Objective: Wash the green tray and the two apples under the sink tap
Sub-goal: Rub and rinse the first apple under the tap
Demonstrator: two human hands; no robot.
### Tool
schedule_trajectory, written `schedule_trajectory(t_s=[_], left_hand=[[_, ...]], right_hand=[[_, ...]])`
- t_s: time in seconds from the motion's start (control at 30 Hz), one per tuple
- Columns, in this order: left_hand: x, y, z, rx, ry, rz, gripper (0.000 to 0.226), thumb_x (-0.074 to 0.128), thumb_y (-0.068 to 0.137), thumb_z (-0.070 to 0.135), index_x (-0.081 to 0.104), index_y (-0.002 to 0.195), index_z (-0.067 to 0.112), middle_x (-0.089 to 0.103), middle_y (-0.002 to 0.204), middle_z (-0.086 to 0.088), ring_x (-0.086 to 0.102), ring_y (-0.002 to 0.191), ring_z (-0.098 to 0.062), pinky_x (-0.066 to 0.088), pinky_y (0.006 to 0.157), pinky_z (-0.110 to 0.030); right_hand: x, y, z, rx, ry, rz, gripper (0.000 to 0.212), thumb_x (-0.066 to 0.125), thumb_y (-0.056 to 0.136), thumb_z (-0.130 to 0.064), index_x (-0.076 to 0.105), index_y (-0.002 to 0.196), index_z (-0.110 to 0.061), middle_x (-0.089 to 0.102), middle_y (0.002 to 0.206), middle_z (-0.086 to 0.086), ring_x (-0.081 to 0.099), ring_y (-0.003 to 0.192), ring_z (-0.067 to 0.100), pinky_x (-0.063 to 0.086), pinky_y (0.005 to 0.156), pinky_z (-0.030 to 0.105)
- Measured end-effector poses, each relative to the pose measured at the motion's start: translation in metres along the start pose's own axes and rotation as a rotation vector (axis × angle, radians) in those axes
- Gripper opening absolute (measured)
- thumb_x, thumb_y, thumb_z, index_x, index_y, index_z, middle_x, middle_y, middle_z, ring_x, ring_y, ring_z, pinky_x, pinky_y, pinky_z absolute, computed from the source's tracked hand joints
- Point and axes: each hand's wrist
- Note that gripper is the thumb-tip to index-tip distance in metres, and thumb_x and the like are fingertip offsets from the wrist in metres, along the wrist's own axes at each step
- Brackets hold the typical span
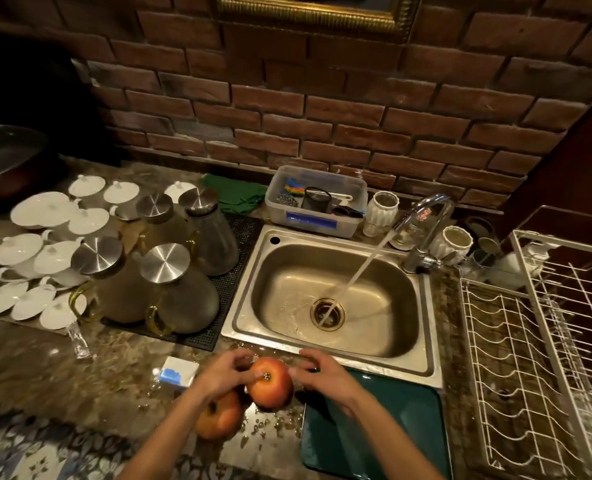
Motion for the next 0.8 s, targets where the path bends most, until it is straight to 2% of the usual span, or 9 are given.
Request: schedule_trajectory(t_s=[0.07, 0.13, 0.23, 0.37, 0.43, 0.57, 0.63, 0.73, 0.8], left_hand=[[-0.001, 0.006, 0.001, 0.0, 0.017, -0.04, 0.06, 0.081, 0.081, 0.019, 0.056, 0.134, 0.005, 0.064, 0.13, -0.008, 0.06, 0.123, -0.022, 0.046, 0.11, -0.036], [-0.003, 0.012, 0.002, -0.009, 0.023, -0.081, 0.059, 0.078, 0.084, 0.015, 0.054, 0.136, 0.003, 0.063, 0.132, -0.011, 0.058, 0.125, -0.022, 0.045, 0.11, -0.034], [-0.007, 0.021, 0.004, -0.048, -0.025, -0.153, 0.058, 0.073, 0.086, 0.004, 0.051, 0.139, 0.002, 0.06, 0.134, -0.012, 0.056, 0.126, -0.021, 0.046, 0.105, -0.029], [-0.01, 0.03, 0.006, -0.177, -0.204, -0.235, 0.048, 0.069, 0.085, -0.006, 0.058, 0.131, 0.002, 0.069, 0.115, -0.012, 0.067, 0.1, -0.022, 0.06, 0.077, -0.03], [-0.011, 0.034, 0.006, -0.221, -0.261, -0.245, 0.042, 0.069, 0.086, -0.005, 0.061, 0.127, 0.002, 0.071, 0.109, -0.012, 0.069, 0.093, -0.025, 0.062, 0.071, -0.037], [-0.01, 0.045, 0.015, -0.228, -0.32, -0.238, 0.033, 0.072, 0.086, 0.003, 0.07, 0.118, 0.008, 0.075, 0.108, -0.013, 0.073, 0.095, -0.024, 0.063, 0.077, -0.047], [-0.009, 0.054, 0.028, -0.222, -0.343, -0.235, 0.03, 0.076, 0.083, 0.006, 0.074, 0.113, 0.013, 0.075, 0.109, -0.013, 0.074, 0.094, -0.023, 0.063, 0.076, -0.049], [-0.009, 0.068, 0.061, -0.185, -0.393, -0.247, 0.032, 0.086, 0.072, 0.015, 0.079, 0.103, 0.02, 0.076, 0.109, -0.009, 0.074, 0.098, -0.025, 0.064, 0.07, -0.047], [-0.006, 0.08, 0.086, -0.148, -0.422, -0.248, 0.043, 0.088, 0.069, 0.021, 0.077, 0.11, 0.019, 0.073, 0.113, -0.009, 0.071, 0.104, -0.027, 0.063, 0.071, -0.043]], right_hand=[[0.015, 0.016, 0.002, 0.063, 0.054, -0.024, 0.078, 0.084, 0.077, -0.029, 0.045, 0.144, -0.018, 0.06, 0.131, 0.004, 0.063, 0.11, 0.015, 0.057, 0.077, 0.02], [0.027, 0.029, 0.006, 0.106, 0.069, -0.036, 0.083, 0.085, 0.076, -0.029, 0.042, 0.146, -0.02, 0.056, 0.141, 0.007, 0.061, 0.117, 0.02, 0.059, 0.085, 0.027], [0.033, 0.038, 0.007, 0.138, 0.039, -0.013, 0.076, 0.081, 0.079, -0.03, 0.044, 0.145, -0.026, 0.052, 0.145, 0.004, 0.057, 0.123, 0.022, 0.059, 0.093, 0.039], [0.03, 0.043, 0.006, 0.146, 0.051, -0.036, 0.07, 0.08, 0.081, -0.023, 0.048, 0.144, -0.024, 0.054, 0.14, 0.005, 0.06, 0.115, 0.021, 0.06, 0.092, 0.043], [0.027, 0.045, 0.005, 0.156, 0.078, -0.039, 0.069, 0.079, 0.083, -0.021, 0.047, 0.145, -0.022, 0.055, 0.14, 0.005, 0.061, 0.114, 0.02, 0.06, 0.091, 0.043], [0.017, 0.048, 0.0, 0.158, 0.145, -0.011, 0.057, 0.075, 0.087, -0.023, 0.054, 0.139, -0.021, 0.063, 0.131, 0.002, 0.063, 0.116, 0.019, 0.06, 0.092, 0.045], [0.006, 0.049, -0.007, 0.147, 0.174, 0.009, 0.054, 0.075, 0.087, -0.025, 0.055, 0.137, -0.023, 0.065, 0.125, -0.003, 0.064, 0.112, 0.014, 0.061, 0.09, 0.041], [-0.019, 0.049, -0.018, 0.092, 0.262, 0.065, 0.053, 0.079, 0.083, -0.027, 0.058, 0.131, -0.027, 0.064, 0.121, -0.007, 0.064, 0.106, 0.01, 0.063, 0.078, 0.031], [-0.038, 0.049, -0.028, 0.055, 0.313, 0.117, 0.047, 0.079, 0.082, -0.031, 0.061, 0.125, -0.031, 0.064, 0.122, -0.003, 0.064, 0.109, 0.015, 0.063, 0.079, 0.032]])
Point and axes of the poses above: each hand's wrist, its own y-axis towards the middle knuckle, its own x-axis out of the palm, z = x × y
